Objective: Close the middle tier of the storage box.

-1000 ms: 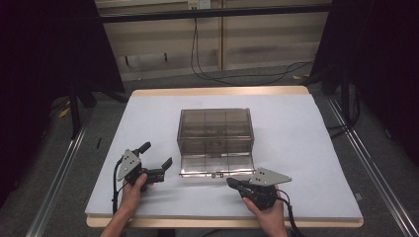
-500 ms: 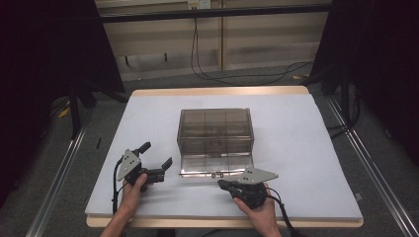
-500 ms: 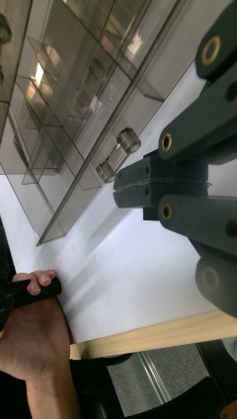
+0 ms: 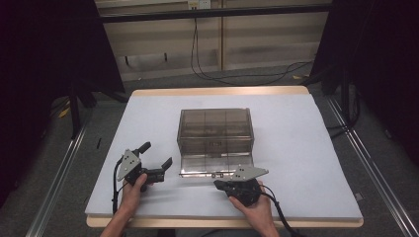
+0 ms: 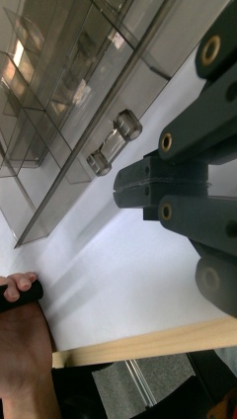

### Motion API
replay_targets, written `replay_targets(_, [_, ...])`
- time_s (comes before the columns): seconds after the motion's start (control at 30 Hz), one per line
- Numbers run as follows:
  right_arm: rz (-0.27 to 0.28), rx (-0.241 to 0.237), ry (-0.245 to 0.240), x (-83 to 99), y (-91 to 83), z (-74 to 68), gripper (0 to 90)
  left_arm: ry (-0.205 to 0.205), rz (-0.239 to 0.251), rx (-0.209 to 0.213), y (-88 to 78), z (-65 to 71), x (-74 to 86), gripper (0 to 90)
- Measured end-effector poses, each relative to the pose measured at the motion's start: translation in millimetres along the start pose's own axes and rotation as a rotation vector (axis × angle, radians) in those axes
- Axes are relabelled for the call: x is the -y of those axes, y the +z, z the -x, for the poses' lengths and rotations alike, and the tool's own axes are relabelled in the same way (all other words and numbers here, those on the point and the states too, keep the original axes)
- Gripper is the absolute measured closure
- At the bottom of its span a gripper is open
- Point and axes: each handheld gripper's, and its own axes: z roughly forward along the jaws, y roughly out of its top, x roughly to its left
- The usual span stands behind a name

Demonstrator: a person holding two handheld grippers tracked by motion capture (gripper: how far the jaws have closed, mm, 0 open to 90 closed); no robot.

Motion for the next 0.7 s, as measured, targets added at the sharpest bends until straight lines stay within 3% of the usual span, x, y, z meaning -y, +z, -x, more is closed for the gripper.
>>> replay_targets(0.37, [-0.045, 0.02, -0.009, -6.2, 8.2, 2.2, 90.0, 0.0, 0.001, 0.001, 0.0, 0.0, 0.0, 0.9])
replay_targets(0.7, [-0.049, 0.023, -0.005, -6.0, 10.2, 4.1, 90.0, 0.0, 0.001, 0.001, 0.0, 0.0, 0.0, 0.9])
